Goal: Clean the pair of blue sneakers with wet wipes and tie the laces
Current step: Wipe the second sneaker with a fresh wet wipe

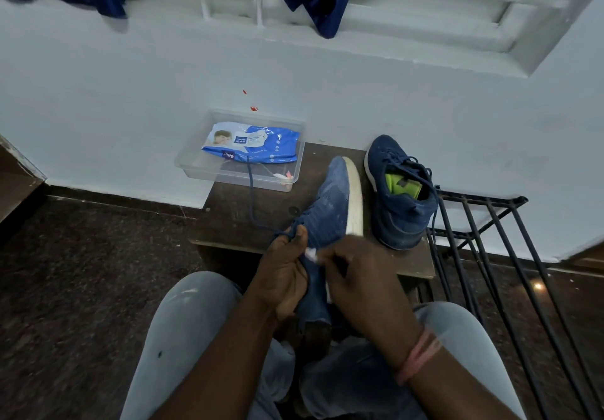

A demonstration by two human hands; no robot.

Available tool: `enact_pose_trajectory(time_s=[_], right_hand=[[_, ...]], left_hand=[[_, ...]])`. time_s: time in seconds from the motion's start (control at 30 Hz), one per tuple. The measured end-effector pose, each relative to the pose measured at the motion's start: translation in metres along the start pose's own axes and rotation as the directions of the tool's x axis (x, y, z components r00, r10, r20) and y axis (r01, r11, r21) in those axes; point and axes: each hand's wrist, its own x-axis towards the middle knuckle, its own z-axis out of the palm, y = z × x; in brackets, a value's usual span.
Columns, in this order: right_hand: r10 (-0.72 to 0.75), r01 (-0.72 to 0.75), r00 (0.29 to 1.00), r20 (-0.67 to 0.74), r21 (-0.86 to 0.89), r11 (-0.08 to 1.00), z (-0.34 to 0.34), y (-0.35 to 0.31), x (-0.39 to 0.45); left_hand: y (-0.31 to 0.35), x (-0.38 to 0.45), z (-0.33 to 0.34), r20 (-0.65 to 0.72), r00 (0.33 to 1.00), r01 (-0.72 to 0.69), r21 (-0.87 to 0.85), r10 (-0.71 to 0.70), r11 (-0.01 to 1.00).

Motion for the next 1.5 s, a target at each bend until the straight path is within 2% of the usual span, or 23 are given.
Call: enact_pose_trajectory(time_s=[0.07,0.17,0.23,0.33,0.37,0.47,0.53,0.6,0.67,0.73,0.83,0.93,1.03,1.1,1.23,1.37,1.4,1.5], right_hand=[[-0.025,0.025,0.999,0.034,0.007,1.0,0.002,0.001,-0.004],[0.033,-0.039,0.988,-0.15,-0.038,0.998,0.0,0.02,0.026],[0.096,-0.102,0.973,-0.208,-0.016,0.995,-0.004,0.026,0.047],[0.065,-0.077,0.993,-0.097,-0.118,0.99,0.002,0.024,0.053],[0.058,-0.064,0.997,-0.06,-0.102,0.993,0.002,0.022,0.05],[0.142,-0.138,0.99,-0.024,0.126,0.982,-0.011,0.028,0.033],[0.233,-0.214,0.972,-0.021,0.329,0.92,-0.019,0.032,0.024],[0.269,-0.238,0.963,-0.009,0.439,0.866,-0.021,0.032,0.017],[0.193,-0.17,0.981,-0.021,0.386,0.906,-0.018,0.029,0.011],[0.094,-0.08,0.995,-0.045,0.253,0.964,-0.014,0.024,0.008],[-0.002,0.018,0.983,-0.181,0.089,0.996,-0.021,0.018,0.019],[0.023,-0.012,0.954,-0.298,0.037,0.999,-0.033,0.023,0.04],[0.103,-0.085,0.934,-0.343,0.067,0.994,-0.036,0.024,0.046],[0.07,-0.051,0.945,-0.321,0.069,0.996,-0.029,0.015,0.034],[-0.059,0.066,0.987,-0.149,0.041,0.997,-0.024,-0.001,0.014],[0.13,-0.094,0.955,-0.267,0.145,0.985,-0.037,0.022,0.053],[0.132,-0.1,0.955,-0.267,0.131,0.986,-0.037,0.022,0.058],[0.059,-0.048,0.99,-0.127,0.085,0.995,-0.024,0.003,0.043]], left_hand=[[-0.002,0.002,-0.001,-0.029,1.0,-0.004,-0.011,0.004,1.0],[-0.005,0.0,0.001,0.014,0.999,0.035,-0.021,-0.035,0.999],[-0.007,-0.004,0.001,0.032,0.999,0.043,0.006,-0.043,0.999],[-0.001,-0.006,0.002,0.018,0.999,0.042,0.004,-0.042,0.999],[0.0,-0.006,0.002,0.037,0.998,0.056,-0.001,-0.055,0.998],[0.001,-0.007,0.016,-0.007,0.99,0.14,0.079,-0.14,0.987],[-0.004,-0.003,0.017,-0.007,0.995,0.103,0.093,-0.103,0.99],[-0.006,-0.003,0.021,-0.018,0.997,0.072,0.059,-0.071,0.996],[-0.007,-0.003,0.023,0.017,0.996,0.087,-0.009,-0.087,0.996],[-0.007,-0.007,0.025,0.07,0.995,0.078,-0.042,-0.075,0.996],[-0.009,-0.01,0.027,0.068,0.996,0.053,0.006,-0.054,0.999],[-0.013,-0.01,0.026,0.033,0.999,0.015,0.132,-0.019,0.991],[-0.015,-0.013,0.028,0.064,0.998,0.005,0.218,-0.019,0.976],[-0.015,-0.011,0.027,0.076,0.997,-0.01,0.216,-0.006,0.976],[-0.012,-0.011,0.025,0.056,0.998,0.002,0.164,-0.011,0.986],[-0.015,-0.011,0.027,0.033,0.999,0.006,0.203,-0.013,0.979],[-0.014,-0.012,0.027,0.038,0.999,0.003,0.202,-0.011,0.979],[-0.009,-0.011,0.025,0.053,0.999,-0.004,0.149,-0.004,0.989]])
